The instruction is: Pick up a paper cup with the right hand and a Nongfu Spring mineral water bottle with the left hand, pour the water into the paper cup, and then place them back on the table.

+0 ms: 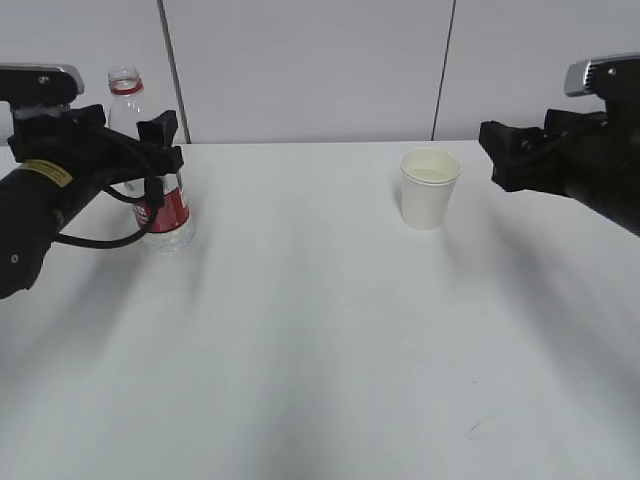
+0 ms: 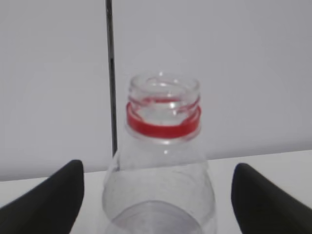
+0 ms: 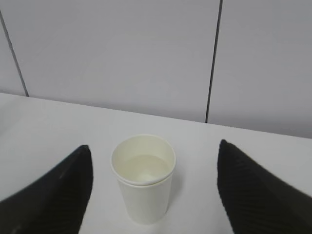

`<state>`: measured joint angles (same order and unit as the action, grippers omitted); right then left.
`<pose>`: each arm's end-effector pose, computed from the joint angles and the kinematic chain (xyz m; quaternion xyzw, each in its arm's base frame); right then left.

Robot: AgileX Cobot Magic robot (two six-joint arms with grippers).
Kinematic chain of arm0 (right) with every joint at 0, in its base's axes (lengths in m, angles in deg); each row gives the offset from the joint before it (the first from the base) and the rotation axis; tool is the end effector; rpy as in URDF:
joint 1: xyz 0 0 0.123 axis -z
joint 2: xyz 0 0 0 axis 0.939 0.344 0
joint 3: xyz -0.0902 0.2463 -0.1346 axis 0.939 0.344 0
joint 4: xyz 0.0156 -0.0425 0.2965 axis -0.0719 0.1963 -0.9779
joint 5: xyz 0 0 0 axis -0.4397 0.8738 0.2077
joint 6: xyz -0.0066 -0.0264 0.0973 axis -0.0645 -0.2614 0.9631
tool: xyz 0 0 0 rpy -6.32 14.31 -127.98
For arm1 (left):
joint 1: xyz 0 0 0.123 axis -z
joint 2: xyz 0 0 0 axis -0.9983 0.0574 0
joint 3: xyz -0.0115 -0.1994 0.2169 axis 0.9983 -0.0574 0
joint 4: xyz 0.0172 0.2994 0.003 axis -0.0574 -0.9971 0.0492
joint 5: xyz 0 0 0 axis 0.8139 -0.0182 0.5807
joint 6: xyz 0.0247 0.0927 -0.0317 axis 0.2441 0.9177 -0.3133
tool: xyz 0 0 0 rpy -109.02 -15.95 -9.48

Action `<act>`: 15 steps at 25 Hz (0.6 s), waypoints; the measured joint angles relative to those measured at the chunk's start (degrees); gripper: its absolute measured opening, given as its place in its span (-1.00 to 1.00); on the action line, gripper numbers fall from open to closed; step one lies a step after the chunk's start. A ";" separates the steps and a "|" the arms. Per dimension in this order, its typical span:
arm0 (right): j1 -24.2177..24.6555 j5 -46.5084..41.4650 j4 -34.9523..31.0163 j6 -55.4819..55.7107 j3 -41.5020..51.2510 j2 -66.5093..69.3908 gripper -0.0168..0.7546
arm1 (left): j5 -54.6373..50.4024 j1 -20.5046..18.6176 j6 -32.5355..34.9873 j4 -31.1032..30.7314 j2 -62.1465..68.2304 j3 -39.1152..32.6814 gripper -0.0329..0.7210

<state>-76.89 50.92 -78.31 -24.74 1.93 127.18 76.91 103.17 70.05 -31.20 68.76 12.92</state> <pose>0.3490 0.0492 0.1752 -0.0761 0.7570 0.0547 0.6467 0.3869 -0.1075 0.1395 0.0711 0.7096 -0.0862 0.6957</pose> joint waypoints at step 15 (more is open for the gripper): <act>0.00 -36.86 0.00 4.75 -16.57 -8.55 0.58 | -18.95 -0.05 0.12 0.82 -14.33 1.96 0.59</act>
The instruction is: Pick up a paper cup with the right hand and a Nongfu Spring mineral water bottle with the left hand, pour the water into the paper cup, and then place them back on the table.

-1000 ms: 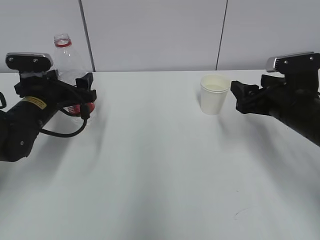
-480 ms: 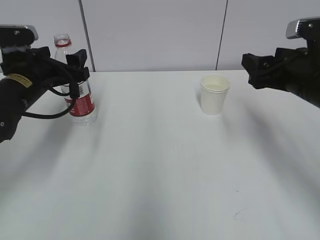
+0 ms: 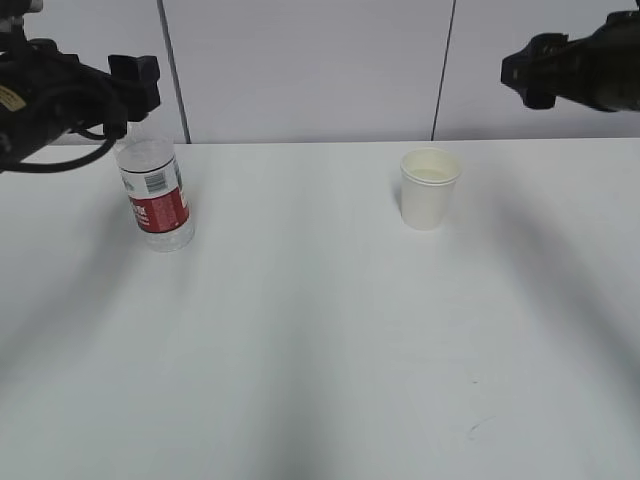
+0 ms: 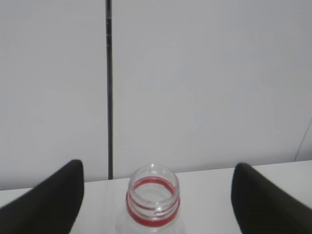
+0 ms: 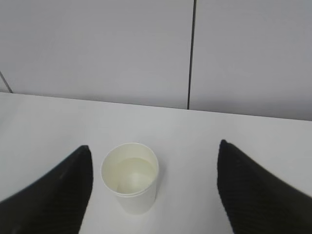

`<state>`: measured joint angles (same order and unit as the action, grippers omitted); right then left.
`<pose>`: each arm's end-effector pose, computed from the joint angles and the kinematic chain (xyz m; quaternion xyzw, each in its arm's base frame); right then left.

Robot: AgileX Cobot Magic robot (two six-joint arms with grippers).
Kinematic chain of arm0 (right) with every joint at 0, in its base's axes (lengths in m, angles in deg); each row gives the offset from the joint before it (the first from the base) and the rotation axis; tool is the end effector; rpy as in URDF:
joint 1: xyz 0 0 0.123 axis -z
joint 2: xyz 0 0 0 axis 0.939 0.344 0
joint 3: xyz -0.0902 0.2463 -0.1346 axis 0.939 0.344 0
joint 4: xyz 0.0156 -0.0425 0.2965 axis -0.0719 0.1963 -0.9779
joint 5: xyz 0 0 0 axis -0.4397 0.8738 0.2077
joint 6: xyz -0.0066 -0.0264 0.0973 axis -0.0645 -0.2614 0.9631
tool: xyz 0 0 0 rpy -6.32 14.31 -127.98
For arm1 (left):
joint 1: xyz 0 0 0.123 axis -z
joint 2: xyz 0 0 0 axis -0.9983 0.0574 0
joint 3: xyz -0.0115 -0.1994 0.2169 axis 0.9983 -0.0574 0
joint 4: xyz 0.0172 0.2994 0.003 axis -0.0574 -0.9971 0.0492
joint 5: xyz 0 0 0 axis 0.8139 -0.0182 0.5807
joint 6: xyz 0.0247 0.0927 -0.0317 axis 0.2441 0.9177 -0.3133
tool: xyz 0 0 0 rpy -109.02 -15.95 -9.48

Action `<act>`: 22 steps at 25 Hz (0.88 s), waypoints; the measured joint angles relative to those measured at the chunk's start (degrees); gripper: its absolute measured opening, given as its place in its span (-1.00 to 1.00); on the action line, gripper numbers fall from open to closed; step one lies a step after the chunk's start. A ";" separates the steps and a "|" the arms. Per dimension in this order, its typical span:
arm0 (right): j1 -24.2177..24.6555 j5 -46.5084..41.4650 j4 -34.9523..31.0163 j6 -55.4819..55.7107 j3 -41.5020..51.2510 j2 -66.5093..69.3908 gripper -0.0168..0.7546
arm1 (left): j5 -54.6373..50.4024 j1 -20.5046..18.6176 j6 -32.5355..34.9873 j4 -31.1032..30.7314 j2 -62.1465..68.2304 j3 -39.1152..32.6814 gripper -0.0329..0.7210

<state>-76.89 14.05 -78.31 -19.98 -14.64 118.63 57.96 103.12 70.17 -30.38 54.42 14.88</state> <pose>0.3758 0.0471 0.2663 -0.0387 0.8219 0.0480 0.5663 0.3796 -0.1058 0.2165 0.0661 0.7264 -0.0949 0.6774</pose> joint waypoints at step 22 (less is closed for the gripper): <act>0.00 -69.25 -10.06 0.26 -36.62 -0.64 0.58 | -81.10 -5.20 0.30 -3.36 -9.88 34.74 0.59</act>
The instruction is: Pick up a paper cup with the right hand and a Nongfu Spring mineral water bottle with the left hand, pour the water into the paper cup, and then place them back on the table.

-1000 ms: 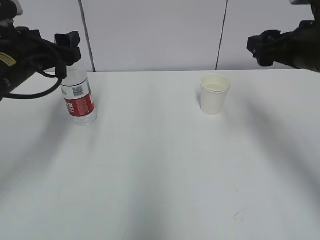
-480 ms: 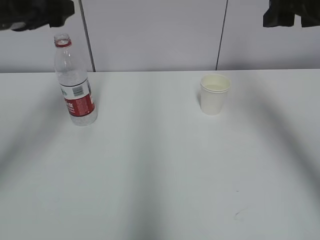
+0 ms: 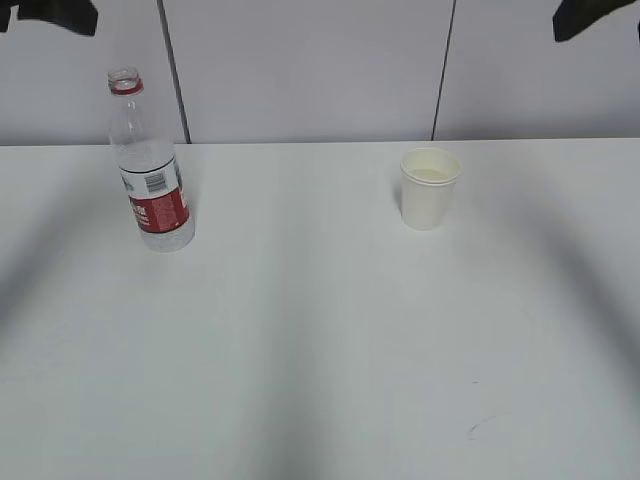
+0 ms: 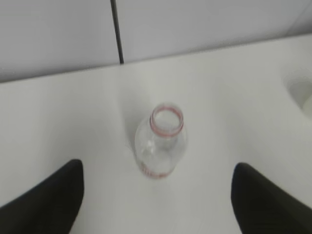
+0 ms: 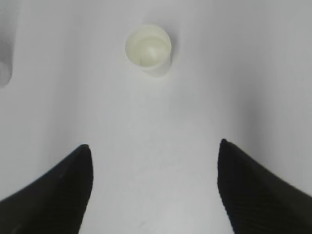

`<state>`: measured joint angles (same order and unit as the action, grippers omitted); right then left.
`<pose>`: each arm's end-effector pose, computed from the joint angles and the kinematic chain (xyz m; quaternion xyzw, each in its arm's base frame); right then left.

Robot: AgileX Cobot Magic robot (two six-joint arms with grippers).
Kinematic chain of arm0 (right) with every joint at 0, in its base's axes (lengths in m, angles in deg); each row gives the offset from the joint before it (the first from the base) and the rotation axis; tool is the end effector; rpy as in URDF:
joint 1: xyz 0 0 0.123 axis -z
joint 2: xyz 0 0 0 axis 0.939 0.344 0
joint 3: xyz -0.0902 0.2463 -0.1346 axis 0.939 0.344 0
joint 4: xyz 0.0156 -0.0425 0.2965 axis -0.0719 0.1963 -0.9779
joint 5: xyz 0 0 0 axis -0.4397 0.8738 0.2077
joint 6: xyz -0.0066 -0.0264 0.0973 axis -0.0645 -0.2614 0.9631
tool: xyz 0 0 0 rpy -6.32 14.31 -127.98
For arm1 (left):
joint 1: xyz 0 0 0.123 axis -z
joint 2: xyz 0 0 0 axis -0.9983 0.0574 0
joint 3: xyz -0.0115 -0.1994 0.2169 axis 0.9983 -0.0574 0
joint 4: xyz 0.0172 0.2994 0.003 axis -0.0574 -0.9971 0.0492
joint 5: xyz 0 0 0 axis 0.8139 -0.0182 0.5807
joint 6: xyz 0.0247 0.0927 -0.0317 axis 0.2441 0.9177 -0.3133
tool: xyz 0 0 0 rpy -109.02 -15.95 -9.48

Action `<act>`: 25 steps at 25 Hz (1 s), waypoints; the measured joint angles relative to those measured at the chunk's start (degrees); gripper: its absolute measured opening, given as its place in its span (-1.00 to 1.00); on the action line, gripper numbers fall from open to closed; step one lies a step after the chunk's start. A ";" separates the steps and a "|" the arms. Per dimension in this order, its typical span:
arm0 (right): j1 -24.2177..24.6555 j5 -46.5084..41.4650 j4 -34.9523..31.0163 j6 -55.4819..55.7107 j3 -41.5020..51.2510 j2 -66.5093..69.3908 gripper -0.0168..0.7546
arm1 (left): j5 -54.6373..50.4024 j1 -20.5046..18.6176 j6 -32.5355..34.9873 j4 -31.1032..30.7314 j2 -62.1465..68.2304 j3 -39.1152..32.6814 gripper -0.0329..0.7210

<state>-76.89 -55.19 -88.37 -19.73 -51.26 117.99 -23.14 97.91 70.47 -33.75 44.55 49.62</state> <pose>0.3520 0.0510 0.4132 0.0090 0.9466 0.0815 0.3118 0.3778 -0.0770 0.3821 0.0931 0.9016 -0.0507 0.4193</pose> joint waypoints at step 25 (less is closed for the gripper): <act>0.00 -7.68 -2.69 -0.83 0.20 -0.37 0.58 | -28.60 -4.82 -13.09 -7.37 -0.55 -2.09 0.59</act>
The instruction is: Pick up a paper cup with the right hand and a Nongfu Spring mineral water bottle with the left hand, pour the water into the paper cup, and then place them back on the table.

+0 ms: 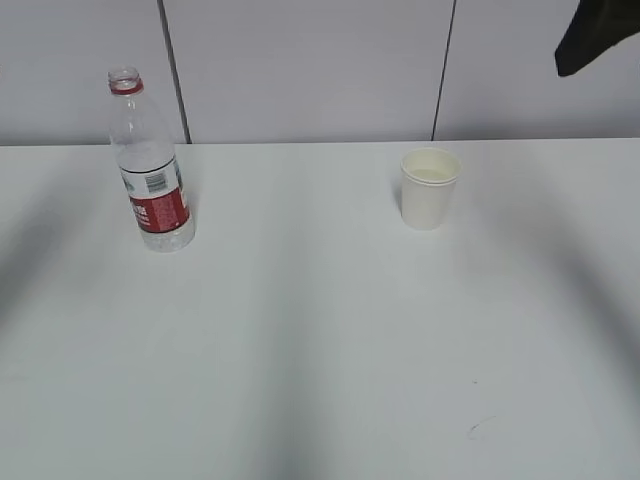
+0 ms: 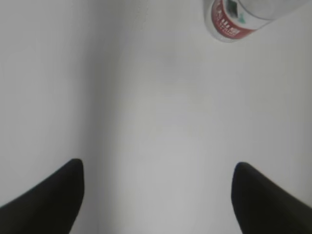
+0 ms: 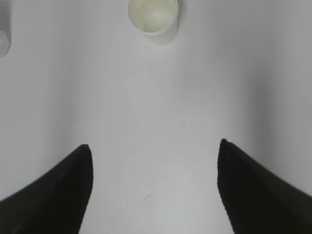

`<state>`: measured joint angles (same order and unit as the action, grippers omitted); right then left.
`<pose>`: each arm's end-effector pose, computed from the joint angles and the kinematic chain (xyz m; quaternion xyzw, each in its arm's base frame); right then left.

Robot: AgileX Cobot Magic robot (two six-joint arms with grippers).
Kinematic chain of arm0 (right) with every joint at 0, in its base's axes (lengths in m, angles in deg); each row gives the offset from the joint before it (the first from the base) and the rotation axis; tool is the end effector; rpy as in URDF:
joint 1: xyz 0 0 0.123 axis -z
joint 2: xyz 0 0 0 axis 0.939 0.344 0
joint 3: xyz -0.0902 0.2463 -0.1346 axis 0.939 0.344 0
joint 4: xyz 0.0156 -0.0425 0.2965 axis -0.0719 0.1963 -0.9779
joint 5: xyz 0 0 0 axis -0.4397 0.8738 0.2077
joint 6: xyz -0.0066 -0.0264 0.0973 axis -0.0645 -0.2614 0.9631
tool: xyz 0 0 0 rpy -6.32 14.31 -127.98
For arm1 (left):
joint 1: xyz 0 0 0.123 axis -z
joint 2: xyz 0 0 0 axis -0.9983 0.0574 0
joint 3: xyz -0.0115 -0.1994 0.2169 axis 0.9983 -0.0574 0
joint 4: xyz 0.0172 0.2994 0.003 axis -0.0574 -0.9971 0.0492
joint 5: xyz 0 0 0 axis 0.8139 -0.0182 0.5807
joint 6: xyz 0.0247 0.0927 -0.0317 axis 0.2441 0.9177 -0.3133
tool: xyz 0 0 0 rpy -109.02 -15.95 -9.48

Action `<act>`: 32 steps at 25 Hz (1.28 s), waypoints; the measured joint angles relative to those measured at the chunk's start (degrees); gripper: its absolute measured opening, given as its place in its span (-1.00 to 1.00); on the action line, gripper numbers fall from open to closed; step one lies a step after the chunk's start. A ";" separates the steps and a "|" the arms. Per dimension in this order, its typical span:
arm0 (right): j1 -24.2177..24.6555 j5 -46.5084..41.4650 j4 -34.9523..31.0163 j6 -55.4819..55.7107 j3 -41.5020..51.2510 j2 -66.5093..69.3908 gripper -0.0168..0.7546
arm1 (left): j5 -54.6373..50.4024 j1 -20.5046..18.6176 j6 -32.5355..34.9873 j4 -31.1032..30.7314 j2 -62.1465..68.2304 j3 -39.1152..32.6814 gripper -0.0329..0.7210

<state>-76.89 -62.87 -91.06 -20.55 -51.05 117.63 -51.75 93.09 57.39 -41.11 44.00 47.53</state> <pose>0.3383 0.0542 0.4072 0.0007 0.9644 0.0953 0.2468 0.3392 -0.0286 0.3446 -0.0382 0.9833 0.0203 0.1771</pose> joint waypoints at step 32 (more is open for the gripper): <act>0.00 -0.22 -0.12 -11.48 48.17 -60.66 0.58 | 2.70 -0.64 4.28 4.25 -60.32 -38.87 0.31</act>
<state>-76.89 -63.09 -91.18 -32.03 -2.88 56.97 -49.04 92.45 61.67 -36.86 -16.32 8.66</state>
